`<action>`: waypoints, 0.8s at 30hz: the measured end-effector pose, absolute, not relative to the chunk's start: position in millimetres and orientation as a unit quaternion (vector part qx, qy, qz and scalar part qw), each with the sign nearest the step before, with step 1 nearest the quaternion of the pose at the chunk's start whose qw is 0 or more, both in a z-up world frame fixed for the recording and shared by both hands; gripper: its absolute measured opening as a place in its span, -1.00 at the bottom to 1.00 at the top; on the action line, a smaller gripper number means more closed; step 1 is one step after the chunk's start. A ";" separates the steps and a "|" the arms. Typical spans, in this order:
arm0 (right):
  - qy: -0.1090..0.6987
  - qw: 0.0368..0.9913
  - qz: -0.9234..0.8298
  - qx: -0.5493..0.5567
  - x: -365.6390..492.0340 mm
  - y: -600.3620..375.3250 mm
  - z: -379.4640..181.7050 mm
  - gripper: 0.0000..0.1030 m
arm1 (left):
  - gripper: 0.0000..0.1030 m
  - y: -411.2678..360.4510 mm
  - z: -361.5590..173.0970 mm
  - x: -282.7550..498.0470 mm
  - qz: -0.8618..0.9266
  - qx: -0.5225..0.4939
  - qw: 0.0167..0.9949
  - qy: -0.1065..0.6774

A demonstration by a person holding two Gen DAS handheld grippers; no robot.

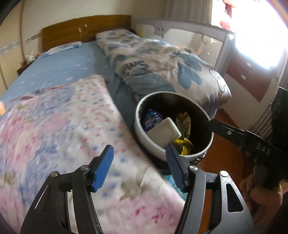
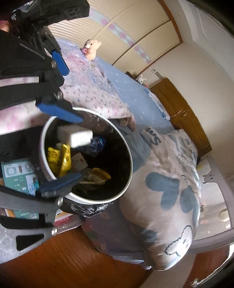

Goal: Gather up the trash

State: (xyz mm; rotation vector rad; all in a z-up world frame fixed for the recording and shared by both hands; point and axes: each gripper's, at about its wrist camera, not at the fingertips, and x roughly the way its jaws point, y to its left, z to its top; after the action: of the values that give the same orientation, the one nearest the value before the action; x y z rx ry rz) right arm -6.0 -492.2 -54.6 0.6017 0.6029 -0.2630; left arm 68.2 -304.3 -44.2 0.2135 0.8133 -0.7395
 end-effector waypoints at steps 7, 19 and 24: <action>0.241 0.923 -0.121 0.273 -37.5 -445.3 -37.0 0.77 | 0.50 -239.7 -35.2 43.2 -0.299 0.062 0.881 0.362; 0.171 0.969 -0.080 0.161 -61.9 -383.7 18.4 0.85 | 0.93 -167.5 19.7 -4.8 -0.209 0.045 0.946 0.244; 0.107 0.988 -0.069 0.088 -85.0 -355.9 51.6 1.00 | 1.00 -155.9 39.7 -33.3 -0.162 0.059 0.970 0.174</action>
State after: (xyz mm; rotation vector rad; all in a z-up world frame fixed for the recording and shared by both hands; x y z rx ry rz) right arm -85.0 -355.9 51.6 0.1758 0.2147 -0.1390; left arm -33.3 -155.9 39.7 0.1200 0.3511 -0.3265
